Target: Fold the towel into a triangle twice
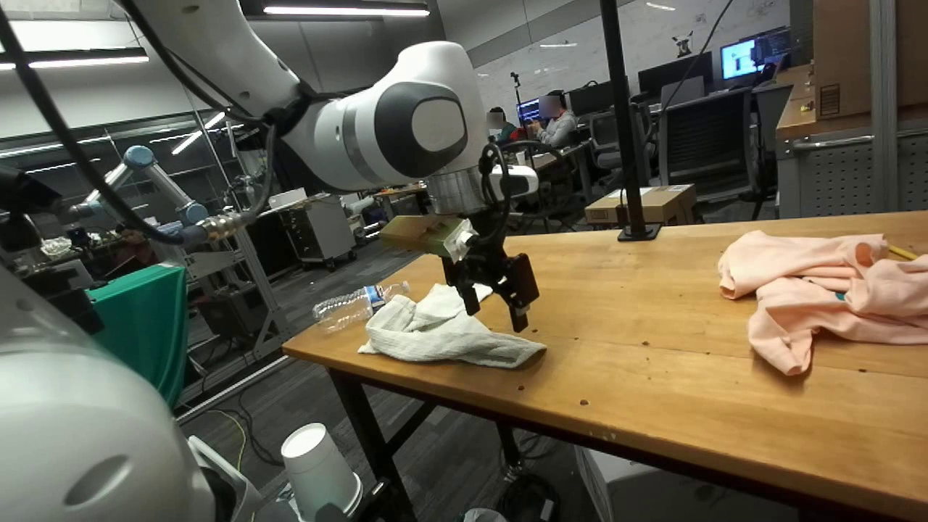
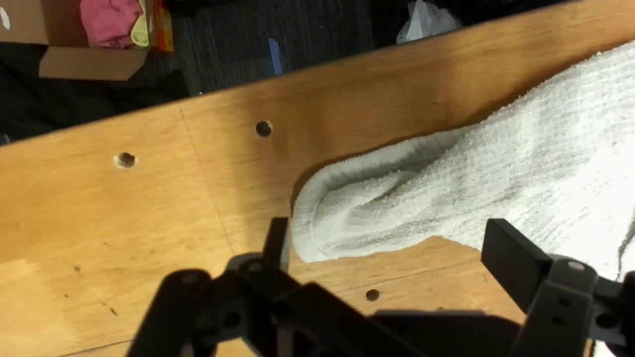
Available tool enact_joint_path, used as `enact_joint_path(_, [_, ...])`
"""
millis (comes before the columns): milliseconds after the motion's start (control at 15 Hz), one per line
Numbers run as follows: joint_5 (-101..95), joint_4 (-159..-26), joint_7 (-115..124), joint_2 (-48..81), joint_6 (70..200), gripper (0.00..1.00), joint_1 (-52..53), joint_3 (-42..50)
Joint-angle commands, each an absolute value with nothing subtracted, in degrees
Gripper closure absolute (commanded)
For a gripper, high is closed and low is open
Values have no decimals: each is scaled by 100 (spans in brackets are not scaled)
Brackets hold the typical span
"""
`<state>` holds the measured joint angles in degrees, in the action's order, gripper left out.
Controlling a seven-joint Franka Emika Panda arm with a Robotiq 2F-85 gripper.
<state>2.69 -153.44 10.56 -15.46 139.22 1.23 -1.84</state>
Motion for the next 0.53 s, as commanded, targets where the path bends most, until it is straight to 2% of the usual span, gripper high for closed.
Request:
enact_joint_path(0, [478,-15487,623,-1536,14273,0,166,-92])
enact_joint_path(467, [542,-15574,310,-1289,14421,0,167,-41])
